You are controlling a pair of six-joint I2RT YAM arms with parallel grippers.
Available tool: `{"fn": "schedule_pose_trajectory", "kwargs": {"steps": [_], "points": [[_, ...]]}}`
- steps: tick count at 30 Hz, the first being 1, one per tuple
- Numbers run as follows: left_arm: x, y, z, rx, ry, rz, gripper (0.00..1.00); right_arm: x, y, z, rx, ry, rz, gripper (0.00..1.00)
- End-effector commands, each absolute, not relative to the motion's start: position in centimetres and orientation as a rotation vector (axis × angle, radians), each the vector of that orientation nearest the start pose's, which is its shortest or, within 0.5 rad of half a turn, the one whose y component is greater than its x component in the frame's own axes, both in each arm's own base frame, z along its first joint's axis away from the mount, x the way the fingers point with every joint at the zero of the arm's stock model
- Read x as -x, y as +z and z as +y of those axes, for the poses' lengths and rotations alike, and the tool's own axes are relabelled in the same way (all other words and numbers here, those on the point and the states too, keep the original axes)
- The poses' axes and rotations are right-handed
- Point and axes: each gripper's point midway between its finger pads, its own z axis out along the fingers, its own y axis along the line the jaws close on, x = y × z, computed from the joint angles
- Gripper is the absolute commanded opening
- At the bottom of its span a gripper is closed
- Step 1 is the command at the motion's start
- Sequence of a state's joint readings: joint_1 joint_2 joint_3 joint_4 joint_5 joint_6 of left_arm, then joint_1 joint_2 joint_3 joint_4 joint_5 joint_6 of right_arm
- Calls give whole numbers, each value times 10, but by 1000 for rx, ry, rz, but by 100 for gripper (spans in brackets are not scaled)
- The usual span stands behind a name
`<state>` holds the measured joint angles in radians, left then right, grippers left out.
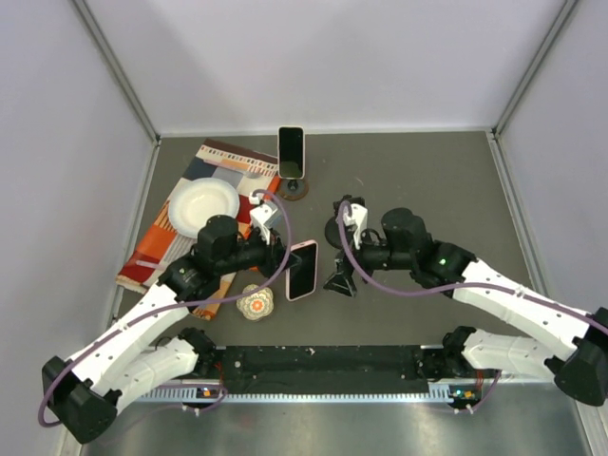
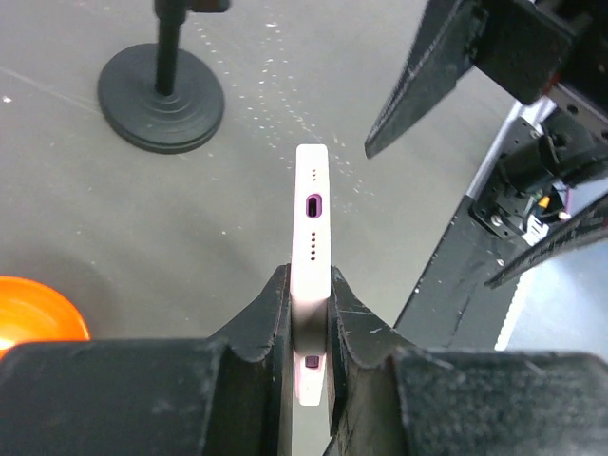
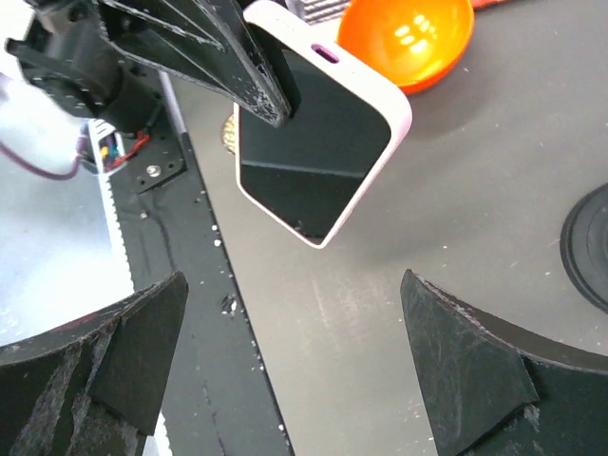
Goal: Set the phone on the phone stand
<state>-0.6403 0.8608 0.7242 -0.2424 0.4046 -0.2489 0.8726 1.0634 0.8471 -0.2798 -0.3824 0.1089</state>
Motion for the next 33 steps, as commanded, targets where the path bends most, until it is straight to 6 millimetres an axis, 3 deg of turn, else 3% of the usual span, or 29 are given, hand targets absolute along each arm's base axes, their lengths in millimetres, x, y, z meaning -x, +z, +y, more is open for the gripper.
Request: {"fn": "schedule_pose_trajectory", "kwargs": {"steps": [1, 5, 8, 9, 14, 17, 20, 21, 22, 24, 26, 29, 31, 33], "points": [[-178, 271, -254, -844, -1054, 1688, 0, -140, 239, 296, 1117, 1154, 1791, 93], [-154, 280, -266, -983, -1195, 1604, 0, -129, 240, 305, 1179, 1262, 1781, 89], [-148, 285, -274, -1035, -1268, 1564, 0, -131, 239, 313, 1202, 1295, 1783, 81], [-144, 286, -277, -1063, -1309, 1548, 0, -132, 241, 316, 1207, 1309, 1770, 72], [-137, 306, -284, -1082, -1400, 1457, 0, -128, 236, 327, 1215, 1410, 1762, 52], [-137, 310, -285, -1077, -1413, 1447, 0, -121, 242, 332, 1210, 1500, 1697, 35], [-137, 312, -286, -1069, -1418, 1443, 0, -115, 245, 332, 1197, 1553, 1638, 16], [-138, 312, -286, -1060, -1426, 1451, 0, -112, 248, 331, 1194, 1568, 1618, 5], [-137, 313, -287, -1058, -1434, 1450, 0, -112, 249, 332, 1192, 1576, 1585, 0], [-141, 315, -288, -1032, -1430, 1466, 0, -110, 252, 331, 1178, 1586, 1570, 0], [-154, 319, -286, -954, -1368, 1497, 26, -119, 248, 331, 1124, 1532, 1595, 0], [-169, 326, -275, -816, -1271, 1536, 75, -137, 248, 325, 1019, 1409, 1613, 0], [-173, 327, -270, -759, -1238, 1528, 87, -144, 254, 317, 949, 1349, 1609, 0], [-173, 327, -264, -717, -1222, 1504, 92, -159, 259, 309, 851, 1300, 1619, 0]]}}
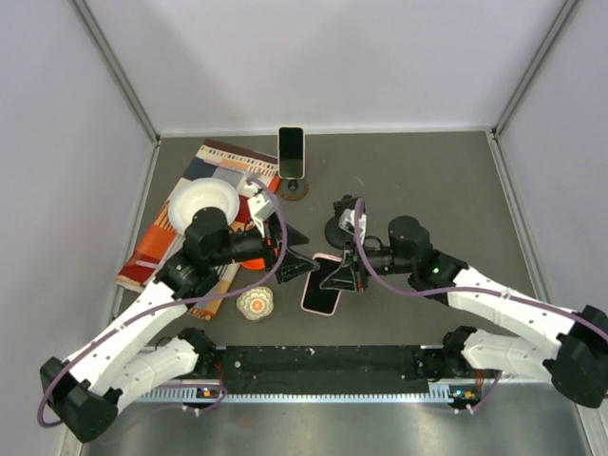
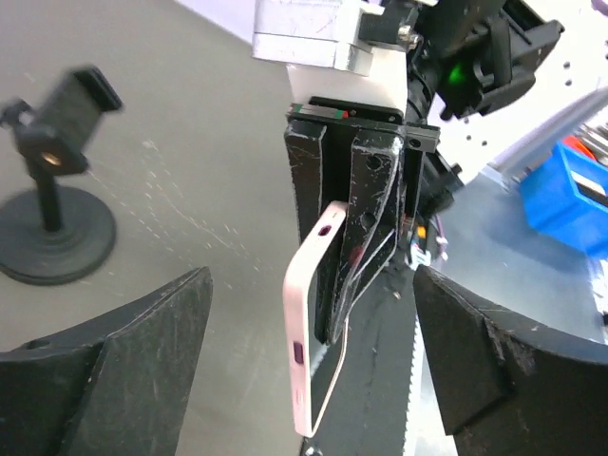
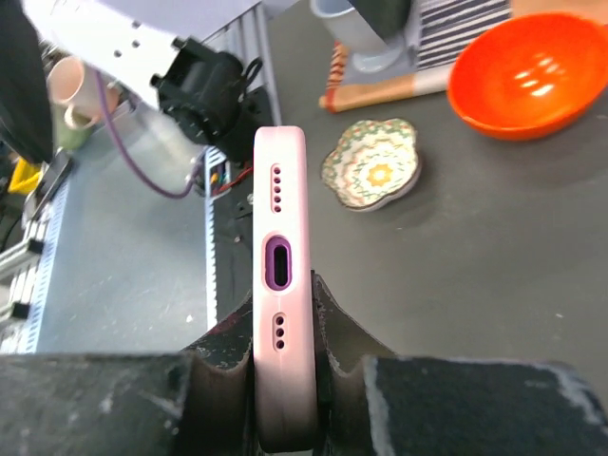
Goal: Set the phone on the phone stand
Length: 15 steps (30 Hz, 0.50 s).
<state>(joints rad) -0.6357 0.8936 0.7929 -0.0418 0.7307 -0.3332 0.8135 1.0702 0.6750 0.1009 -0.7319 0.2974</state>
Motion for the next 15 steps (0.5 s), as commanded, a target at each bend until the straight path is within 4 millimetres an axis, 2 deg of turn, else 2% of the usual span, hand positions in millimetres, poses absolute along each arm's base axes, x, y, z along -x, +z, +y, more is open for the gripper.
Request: {"fn": "schedule_pose_trajectory", "kwargs": {"steps": [1, 3, 4, 6, 9, 11, 13, 15], "points": [[-171, 327, -263, -716, -1231, 1497, 93, -162, 268, 303, 806, 1284, 1603, 0], [-166, 315, -266, -718, -1277, 1529, 93, -168, 277, 296, 738, 1281, 1597, 0], [-164, 315, -268, -724, -1302, 1522, 93, -171, 286, 290, 711, 1281, 1575, 0], [-156, 303, -275, -759, -1388, 1543, 93, -166, 299, 287, 711, 1315, 1546, 0], [-146, 303, -283, -776, -1500, 1527, 93, -161, 316, 283, 713, 1338, 1519, 0], [-141, 311, -285, -782, -1541, 1476, 94, -155, 326, 283, 732, 1370, 1499, 0], [-138, 311, -288, -800, -1558, 1468, 94, -151, 335, 283, 731, 1390, 1489, 0], [-137, 313, -290, -811, -1559, 1481, 92, -157, 341, 282, 673, 1397, 1522, 0]]}}
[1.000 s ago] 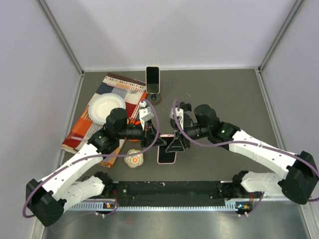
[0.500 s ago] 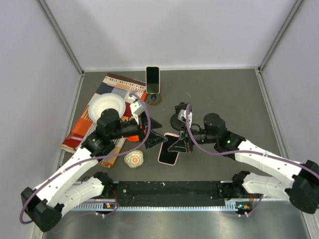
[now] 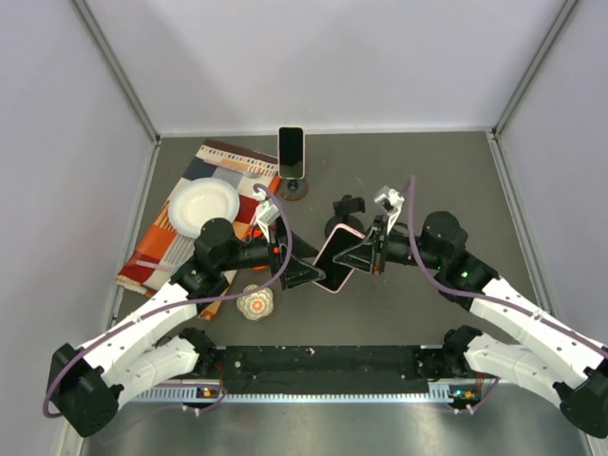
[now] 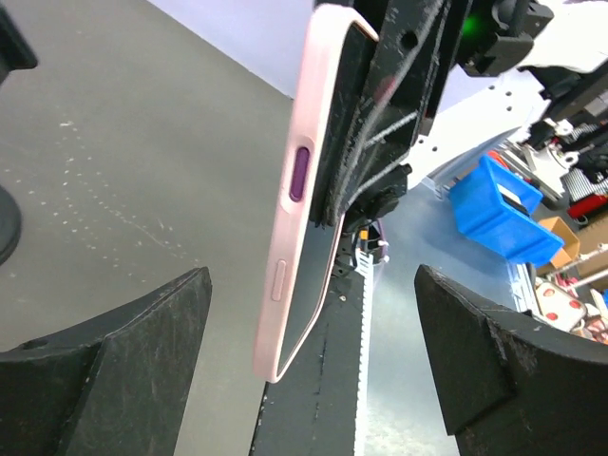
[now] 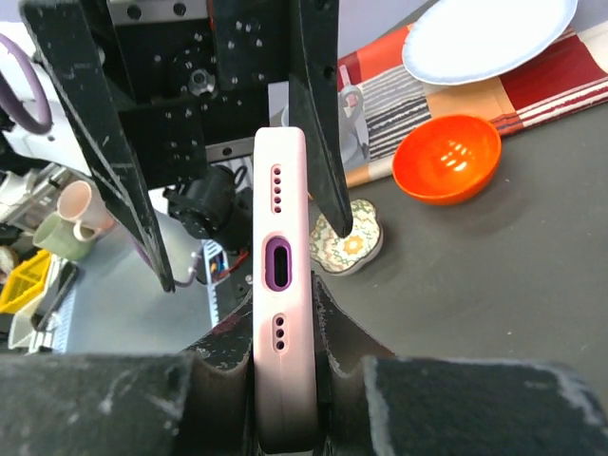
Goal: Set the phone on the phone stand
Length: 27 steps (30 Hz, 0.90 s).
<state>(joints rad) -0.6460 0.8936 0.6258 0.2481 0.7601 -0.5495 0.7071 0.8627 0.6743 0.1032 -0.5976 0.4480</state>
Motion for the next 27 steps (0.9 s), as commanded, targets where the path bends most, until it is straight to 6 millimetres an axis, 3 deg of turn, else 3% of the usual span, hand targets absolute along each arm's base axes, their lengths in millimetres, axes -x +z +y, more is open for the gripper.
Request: {"fn": "schedule_pose_trajectory", "kwargs": {"steps": [1, 7, 8, 9, 17, 20, 24, 27], "points": [[-138, 313, -291, -811, -1558, 1490, 91, -160, 341, 281, 648, 1410, 1550, 0], [-140, 323, -289, -757, -1562, 1527, 91, -181, 337, 274, 454, 1722, 1712, 0], [-140, 325, -288, -740, -1566, 1531, 91, -173, 348, 273, 474, 1819, 1674, 0], [-140, 324, -288, -736, -1571, 1538, 91, -173, 346, 273, 461, 1844, 1688, 0], [-138, 320, -291, -721, -1615, 1602, 91, -174, 347, 275, 446, 1899, 1702, 0], [-136, 321, -292, -726, -1636, 1597, 86, -175, 344, 276, 451, 1900, 1708, 0], [-137, 322, -293, -723, -1641, 1589, 72, -178, 337, 275, 424, 1876, 1707, 0], [-135, 324, -294, -720, -1681, 1570, 69, -184, 336, 273, 378, 1840, 1669, 0]]}}
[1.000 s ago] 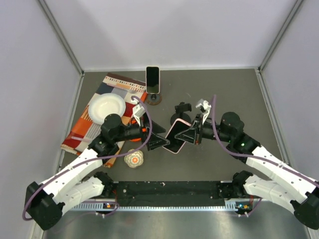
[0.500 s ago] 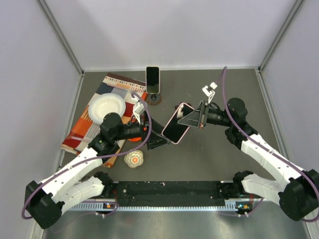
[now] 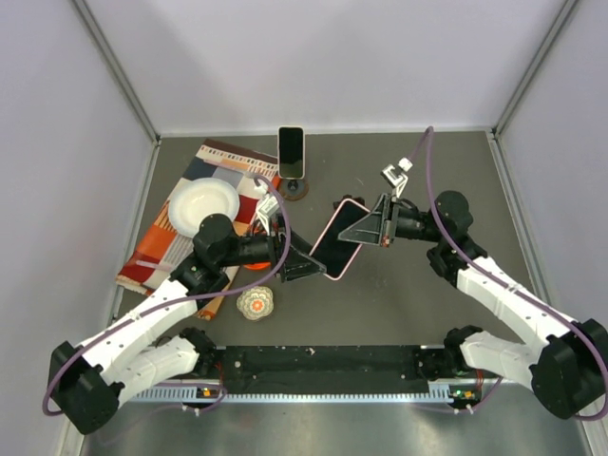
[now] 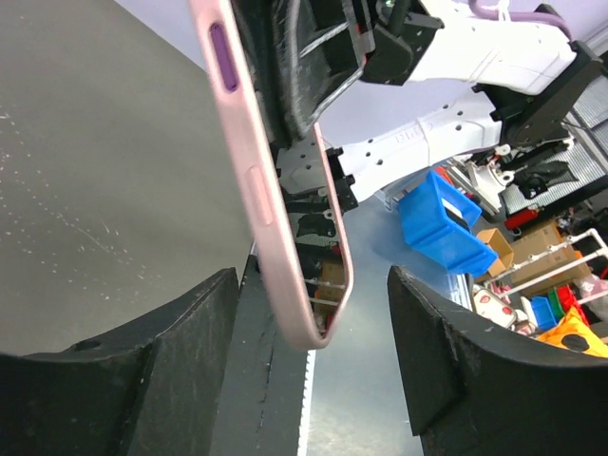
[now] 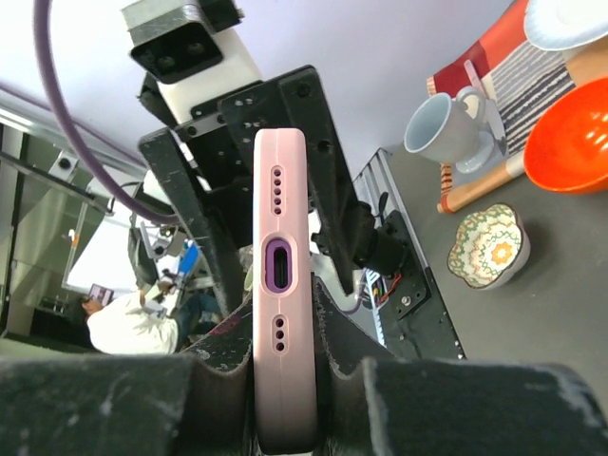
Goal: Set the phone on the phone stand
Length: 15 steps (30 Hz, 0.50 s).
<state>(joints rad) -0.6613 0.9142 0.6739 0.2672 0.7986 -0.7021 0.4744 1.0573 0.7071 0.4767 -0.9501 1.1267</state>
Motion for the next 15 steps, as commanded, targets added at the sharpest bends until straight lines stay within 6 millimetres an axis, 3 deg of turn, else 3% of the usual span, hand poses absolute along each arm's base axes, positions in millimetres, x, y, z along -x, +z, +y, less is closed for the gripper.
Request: {"fn": "schedule_pose_trajectory", "kwargs": {"steps": [1, 2, 3, 4, 6, 15], "points": [[-135, 325, -295, -712, -1689, 1564, 70, -183, 339, 271, 357, 1839, 1644, 0], [-137, 326, -295, -682, -1699, 1570, 77, -189, 346, 268, 311, 1816, 1584, 0], [-138, 320, -295, -661, -1703, 1580, 82, -191, 337, 266, 263, 1810, 1584, 0], [-138, 329, -293, -649, -1705, 1522, 85, -190, 341, 262, 226, 1814, 1551, 0], [-146, 325, -291, -548, -1708, 1518, 88, -196, 341, 257, 151, 1796, 1480, 0], [-166, 339, -287, -320, -1709, 1440, 77, -199, 365, 239, -32, 1780, 1246, 0]]}}
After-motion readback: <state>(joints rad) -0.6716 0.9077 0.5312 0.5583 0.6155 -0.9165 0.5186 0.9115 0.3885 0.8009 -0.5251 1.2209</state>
